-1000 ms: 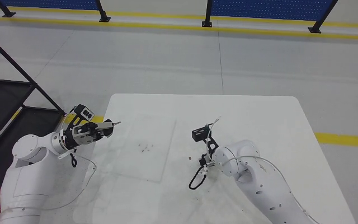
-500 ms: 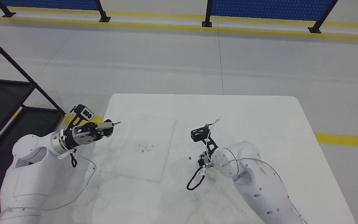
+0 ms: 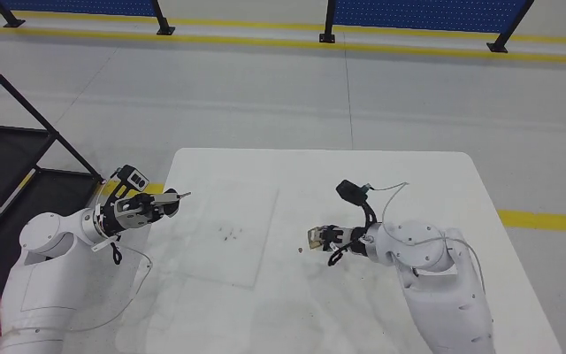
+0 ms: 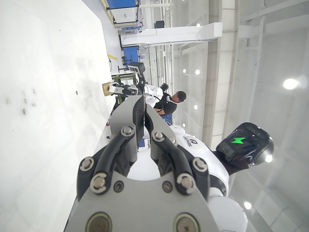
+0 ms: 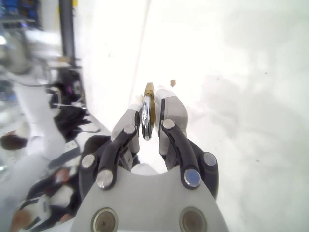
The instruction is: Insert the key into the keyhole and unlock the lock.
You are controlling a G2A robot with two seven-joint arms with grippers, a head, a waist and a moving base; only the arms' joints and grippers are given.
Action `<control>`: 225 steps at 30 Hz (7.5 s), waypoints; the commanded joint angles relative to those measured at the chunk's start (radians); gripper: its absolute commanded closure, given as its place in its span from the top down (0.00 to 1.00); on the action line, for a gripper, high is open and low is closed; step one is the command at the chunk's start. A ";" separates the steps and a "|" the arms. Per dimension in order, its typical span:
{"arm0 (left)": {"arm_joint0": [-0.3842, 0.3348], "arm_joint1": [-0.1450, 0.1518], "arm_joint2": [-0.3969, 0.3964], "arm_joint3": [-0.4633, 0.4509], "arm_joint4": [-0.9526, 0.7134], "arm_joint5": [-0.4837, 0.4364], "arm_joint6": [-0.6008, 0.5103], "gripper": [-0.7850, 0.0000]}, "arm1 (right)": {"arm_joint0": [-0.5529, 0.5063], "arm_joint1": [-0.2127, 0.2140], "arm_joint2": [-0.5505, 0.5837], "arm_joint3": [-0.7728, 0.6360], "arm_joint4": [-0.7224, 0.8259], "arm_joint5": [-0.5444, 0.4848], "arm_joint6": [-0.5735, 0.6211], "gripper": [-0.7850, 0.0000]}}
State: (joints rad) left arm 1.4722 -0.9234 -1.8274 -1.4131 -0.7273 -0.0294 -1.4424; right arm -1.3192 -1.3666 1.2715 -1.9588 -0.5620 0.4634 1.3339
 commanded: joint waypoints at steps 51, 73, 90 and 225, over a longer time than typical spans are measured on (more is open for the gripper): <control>0.009 -0.002 0.030 -0.046 0.016 0.003 0.029 0.00 | -0.273 -0.002 0.051 0.064 0.692 -0.516 -0.524 0.00; -0.243 -0.032 0.396 0.025 0.043 -0.026 -0.094 0.00 | -0.273 -0.002 0.051 0.064 0.692 -0.516 -0.524 0.00; -0.353 -0.053 0.563 0.000 0.079 -0.046 -0.056 0.00 | -0.273 -0.002 0.051 0.064 0.692 -0.516 -0.524 0.00; -0.322 -0.064 0.662 -0.107 0.212 -0.210 0.158 0.00 | -0.285 0.086 -0.063 0.067 0.722 -0.582 -0.676 0.00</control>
State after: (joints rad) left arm 1.1512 -0.9867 -1.1679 -1.5206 -0.5159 -0.2396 -1.2842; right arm -1.6047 -1.2803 1.2082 -1.8917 0.1603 -0.1188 0.6578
